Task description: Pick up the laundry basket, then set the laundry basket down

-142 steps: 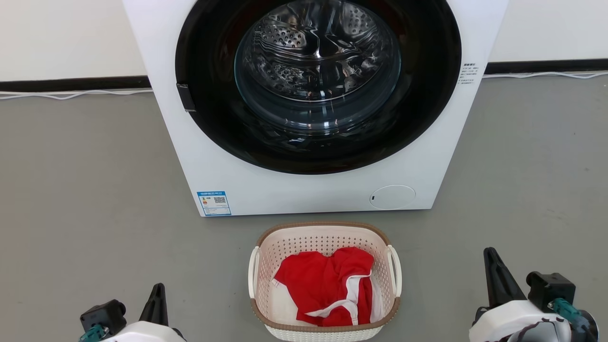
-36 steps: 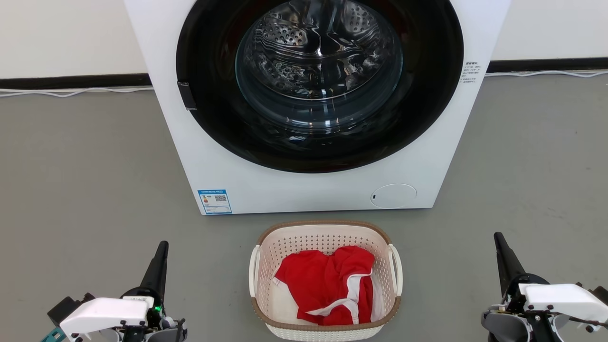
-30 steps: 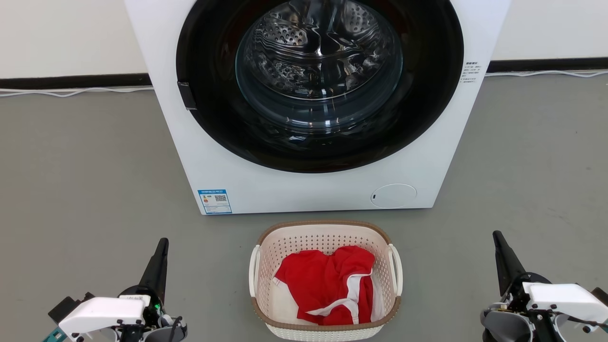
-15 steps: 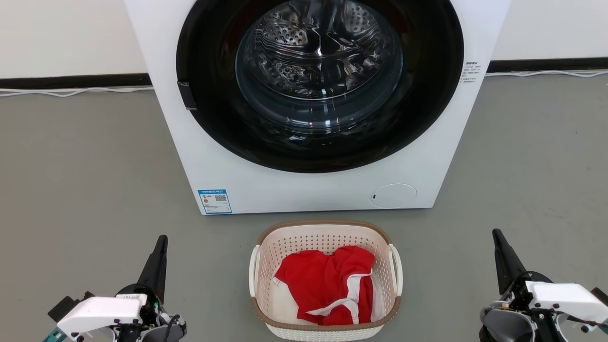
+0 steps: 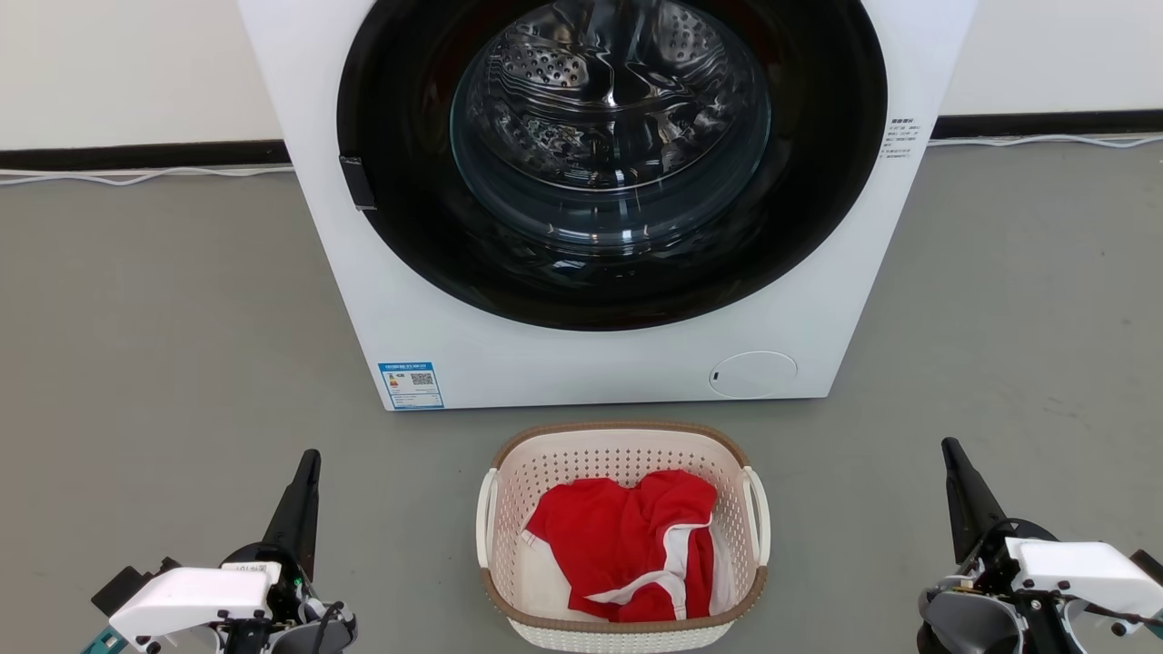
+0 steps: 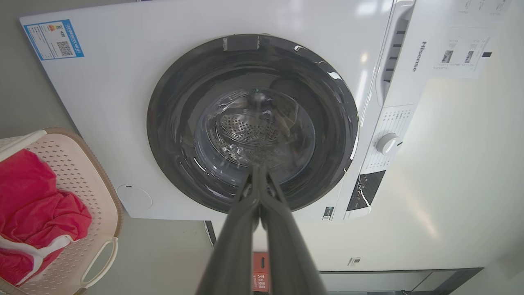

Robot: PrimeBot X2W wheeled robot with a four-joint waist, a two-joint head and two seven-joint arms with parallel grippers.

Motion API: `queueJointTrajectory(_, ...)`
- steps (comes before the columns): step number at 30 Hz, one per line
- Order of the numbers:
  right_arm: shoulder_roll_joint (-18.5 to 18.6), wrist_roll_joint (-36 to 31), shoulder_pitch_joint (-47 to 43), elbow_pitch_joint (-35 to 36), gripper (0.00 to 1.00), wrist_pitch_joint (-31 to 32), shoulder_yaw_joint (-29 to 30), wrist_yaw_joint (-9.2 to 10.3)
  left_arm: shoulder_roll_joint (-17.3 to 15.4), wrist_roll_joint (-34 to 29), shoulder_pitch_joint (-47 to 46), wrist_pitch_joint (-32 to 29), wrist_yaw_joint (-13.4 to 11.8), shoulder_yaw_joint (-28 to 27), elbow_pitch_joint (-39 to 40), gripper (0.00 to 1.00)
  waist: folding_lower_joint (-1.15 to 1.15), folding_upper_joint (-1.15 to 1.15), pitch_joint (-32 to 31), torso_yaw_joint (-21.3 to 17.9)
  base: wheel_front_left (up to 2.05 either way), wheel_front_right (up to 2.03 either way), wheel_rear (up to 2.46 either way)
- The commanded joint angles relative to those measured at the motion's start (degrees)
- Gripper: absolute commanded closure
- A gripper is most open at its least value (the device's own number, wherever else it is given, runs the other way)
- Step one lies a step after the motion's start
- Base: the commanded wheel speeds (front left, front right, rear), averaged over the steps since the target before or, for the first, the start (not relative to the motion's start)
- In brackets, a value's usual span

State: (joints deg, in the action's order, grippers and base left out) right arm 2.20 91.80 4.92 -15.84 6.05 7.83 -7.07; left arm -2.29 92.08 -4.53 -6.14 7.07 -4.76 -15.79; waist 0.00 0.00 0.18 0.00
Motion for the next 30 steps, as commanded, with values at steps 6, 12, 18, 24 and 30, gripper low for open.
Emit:
queueJointTrajectory(6, 0.67, 0.37, 1.26, 1.81, 1.00, 0.44, -1.31, -0.42, -0.59, 0.08, -1.67, -0.36, 0.42, -1.77, 1.73, 1.00, 0.00, 0.00, 0.00, 0.00, 0.00, 0.00, 0.00)
queueJointTrajectory(12, 0.67, 0.37, 1.26, 1.81, 1.00, 0.44, -1.31, -0.42, -0.59, 0.08, -1.66, -0.36, 0.42, -1.76, 1.74, 1.00, 0.00, 0.00, 0.00, 0.00, 0.00, 0.00, 0.00)
queueJointTrajectory(18, 0.67, 0.37, 1.26, 1.81, 1.00, 0.44, -1.31, -0.42, -0.59, 0.08, -1.66, -0.36, 0.42, -1.76, 1.74, 1.00, 0.00, 0.00, 0.00, 0.00, 0.00, 0.00, 0.00)
queueJointTrajectory(24, 0.67, 0.37, 1.26, 1.81, 1.00, 0.44, -1.31, -0.42, -0.59, 0.08, -1.66, -0.36, 0.42, -1.76, 1.74, 1.00, 0.00, 0.00, 0.00, 0.00, 0.00, 0.00, 0.00)
queueJointTrajectory(30, 0.67, 0.37, 1.26, 1.81, 1.00, 0.44, -1.31, -0.42, -0.59, 0.08, -1.66, -0.35, 0.42, -1.76, 1.74, 1.00, 0.00, 0.00, 0.00, 0.00, 0.00, 0.00, 0.00)
